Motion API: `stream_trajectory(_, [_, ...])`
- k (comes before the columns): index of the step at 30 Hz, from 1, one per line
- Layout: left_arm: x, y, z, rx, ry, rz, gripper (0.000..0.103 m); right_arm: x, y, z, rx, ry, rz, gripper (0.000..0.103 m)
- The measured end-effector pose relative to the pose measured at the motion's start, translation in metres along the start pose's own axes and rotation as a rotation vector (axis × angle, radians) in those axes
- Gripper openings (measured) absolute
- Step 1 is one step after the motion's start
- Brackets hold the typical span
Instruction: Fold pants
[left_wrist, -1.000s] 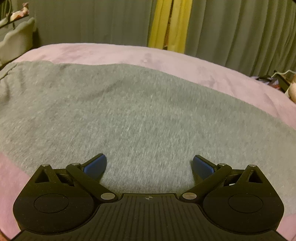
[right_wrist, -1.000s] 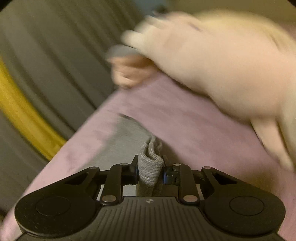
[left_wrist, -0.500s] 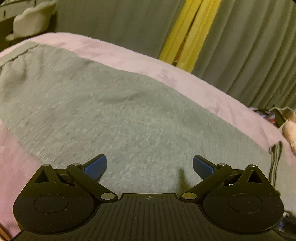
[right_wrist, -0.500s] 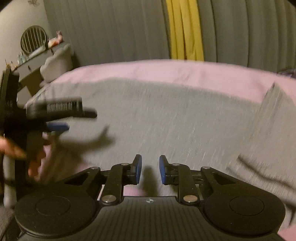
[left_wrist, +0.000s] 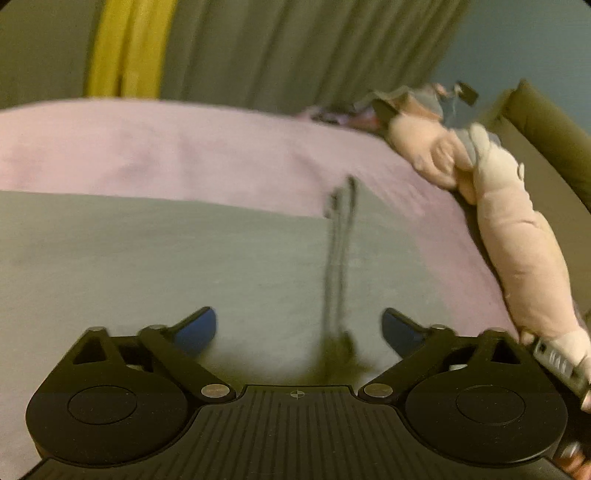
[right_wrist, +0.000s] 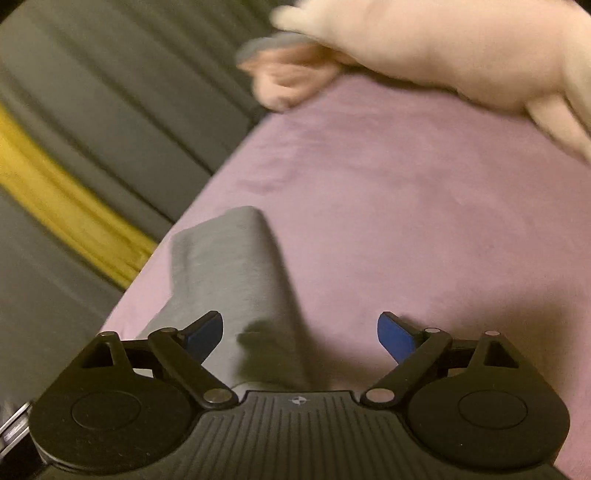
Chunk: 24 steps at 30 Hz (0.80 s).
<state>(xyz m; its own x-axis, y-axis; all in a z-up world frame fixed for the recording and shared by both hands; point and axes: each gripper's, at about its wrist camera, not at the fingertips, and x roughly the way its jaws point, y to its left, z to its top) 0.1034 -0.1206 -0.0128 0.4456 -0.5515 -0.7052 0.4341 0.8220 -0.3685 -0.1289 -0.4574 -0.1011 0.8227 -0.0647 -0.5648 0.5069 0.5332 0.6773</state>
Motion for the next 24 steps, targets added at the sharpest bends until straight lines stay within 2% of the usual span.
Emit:
stream_trajectory(2, [0.03, -0.008, 0.014, -0.011, 0.065, -0.007, 0.075, 0.005, -0.008, 0.003, 0.021, -0.006, -0.041, 0.091])
stream_trajectory(4, [0.056, -0.016, 0.023, -0.017, 0.12, -0.027, 0.07, 0.005, -0.007, -0.003, 0.012, -0.015, -0.065, 0.091])
stream_trajectory(6, [0.077, -0.023, 0.025, -0.011, 0.152, -0.037, 0.069, 0.009, -0.009, -0.002, -0.022, -0.032, -0.092, 0.091])
stream_trajectory(10, [0.106, -0.025, 0.029, -0.026, 0.176, -0.054, 0.076, 0.009, -0.009, -0.007, -0.04, -0.022, -0.073, 0.097])
stream_trajectory(12, [0.112, -0.025, 0.035, -0.094, 0.187, -0.105, 0.054, 0.012, -0.006, -0.008, -0.066, -0.011, -0.063, 0.098])
stream_trajectory(13, [0.115, -0.024, 0.035, -0.144, 0.208, -0.123, 0.037, 0.015, -0.005, -0.007, -0.072, -0.004, -0.06, 0.098])
stream_trajectory(14, [0.116, -0.023, 0.035, -0.181, 0.218, -0.111, 0.019, 0.016, -0.005, -0.007, -0.073, -0.003, -0.057, 0.099])
stream_trajectory(15, [0.117, -0.021, 0.036, -0.198, 0.223, -0.109, 0.019, 0.017, -0.006, -0.006, -0.071, -0.005, -0.054, 0.099])
stream_trajectory(17, [0.1, -0.02, 0.036, -0.203, 0.171, -0.101, 0.017, 0.016, -0.007, -0.006, -0.061, -0.012, -0.047, 0.098])
stream_trajectory(20, [0.047, -0.017, 0.037, -0.159, 0.062, -0.104, 0.017, 0.006, -0.006, -0.006, -0.068, -0.04, -0.036, 0.098])
stream_trajectory(23, [-0.01, 0.005, 0.034, -0.125, -0.012, -0.035, 0.017, -0.004, 0.002, -0.008, -0.12, -0.054, -0.021, 0.098])
stream_trajectory(24, [-0.03, 0.018, 0.03, -0.129, -0.029, 0.009, 0.017, -0.007, 0.007, -0.008, -0.145, -0.06, -0.017, 0.098])
